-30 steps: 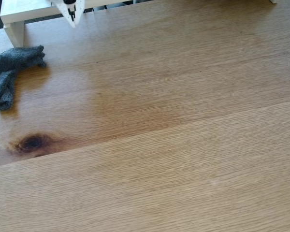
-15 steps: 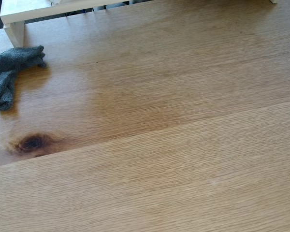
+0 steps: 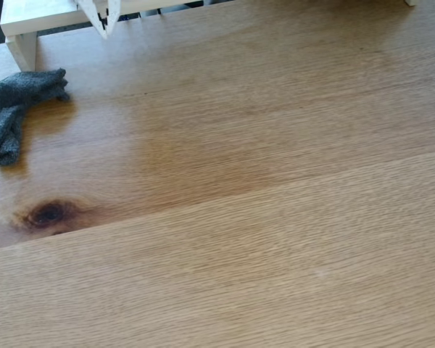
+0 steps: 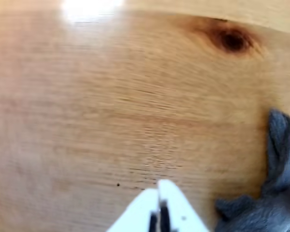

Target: Clean the area in front of the robot

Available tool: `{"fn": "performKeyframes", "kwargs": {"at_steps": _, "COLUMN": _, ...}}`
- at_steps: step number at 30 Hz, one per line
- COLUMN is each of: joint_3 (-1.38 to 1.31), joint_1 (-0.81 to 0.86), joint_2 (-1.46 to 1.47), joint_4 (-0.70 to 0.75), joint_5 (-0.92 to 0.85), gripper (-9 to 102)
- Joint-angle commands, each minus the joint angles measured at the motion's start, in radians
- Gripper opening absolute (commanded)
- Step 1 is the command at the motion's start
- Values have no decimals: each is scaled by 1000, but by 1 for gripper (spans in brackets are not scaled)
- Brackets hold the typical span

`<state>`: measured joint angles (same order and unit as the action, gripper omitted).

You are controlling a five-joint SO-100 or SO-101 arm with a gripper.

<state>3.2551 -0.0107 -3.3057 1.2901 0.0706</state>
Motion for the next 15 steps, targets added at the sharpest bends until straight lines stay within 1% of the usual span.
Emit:
{"fn": "performKeyframes", "kwargs": {"at_steps": 1, "joint_3": 83, "joint_1": -44, "joint_2": 2, "joint_4": -21, "joint_5": 0, "gripper": 0}}
{"fn": "performKeyframes", "kwargs": {"at_steps": 2, "joint_3": 87, "joint_1": -46, "joint_2": 2, "joint_4": -21, "joint_5": -3, "gripper": 2}}
{"fn": "performKeyframes", "kwargs": {"at_steps": 3, "joint_3": 91, "joint_1": -46, "joint_2": 2, "joint_4": -21, "joint_5": -3, "gripper": 10}}
{"fn": "performKeyframes", "kwargs": {"at_steps": 4, "joint_3": 91, "joint_1": -46, "joint_2": 2, "joint_4": -21, "joint_5": -3, "gripper": 12}}
{"fn": "performKeyframes", "kwargs": {"at_steps": 15, "joint_3": 92, "joint_1": -46, "joint_2": 2, "joint_4": -21, "joint_5": -3, "gripper": 7}}
